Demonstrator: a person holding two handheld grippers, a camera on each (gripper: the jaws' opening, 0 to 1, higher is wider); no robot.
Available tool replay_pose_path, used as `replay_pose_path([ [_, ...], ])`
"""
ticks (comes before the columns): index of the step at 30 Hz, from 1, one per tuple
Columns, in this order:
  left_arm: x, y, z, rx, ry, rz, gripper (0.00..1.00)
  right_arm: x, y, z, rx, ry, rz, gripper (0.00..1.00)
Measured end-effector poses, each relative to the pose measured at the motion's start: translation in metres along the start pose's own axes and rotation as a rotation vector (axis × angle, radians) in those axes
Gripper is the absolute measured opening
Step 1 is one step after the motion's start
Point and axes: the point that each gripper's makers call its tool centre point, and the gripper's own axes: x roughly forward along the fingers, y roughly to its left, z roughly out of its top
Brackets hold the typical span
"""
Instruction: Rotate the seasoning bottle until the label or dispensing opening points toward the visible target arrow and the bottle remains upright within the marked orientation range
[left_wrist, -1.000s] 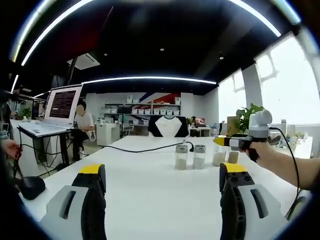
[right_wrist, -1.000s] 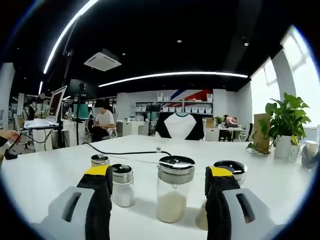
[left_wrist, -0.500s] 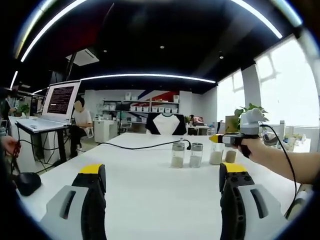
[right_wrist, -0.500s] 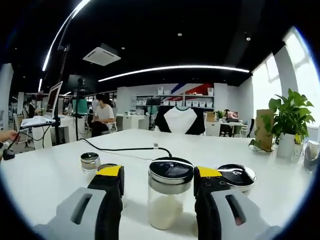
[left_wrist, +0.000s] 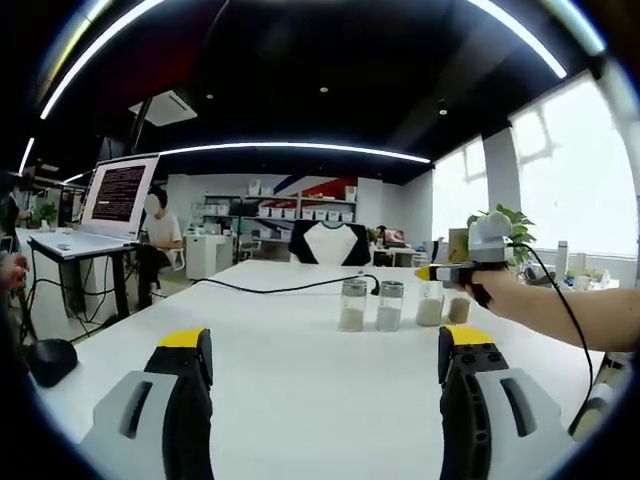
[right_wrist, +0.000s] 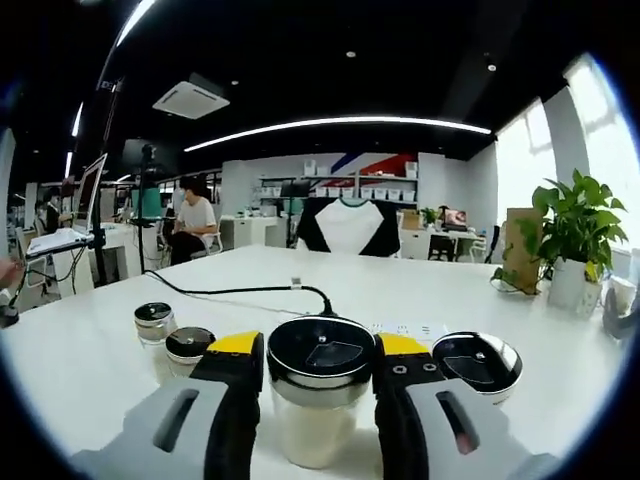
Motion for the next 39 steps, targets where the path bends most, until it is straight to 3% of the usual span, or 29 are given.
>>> replay_pose_path([
  [21, 0.001, -0.003, -0.004, -0.007, 0.009, -0.019, 0.98, 0.001, 0.003, -0.007, 0.013, 0.004, -0.028, 0.4],
  [39, 0.005, -0.013, -0.005, -0.004, 0.012, -0.045, 0.97, -0.013, 0.011, -0.009, -0.014, -0.025, 0.016, 0.4],
])
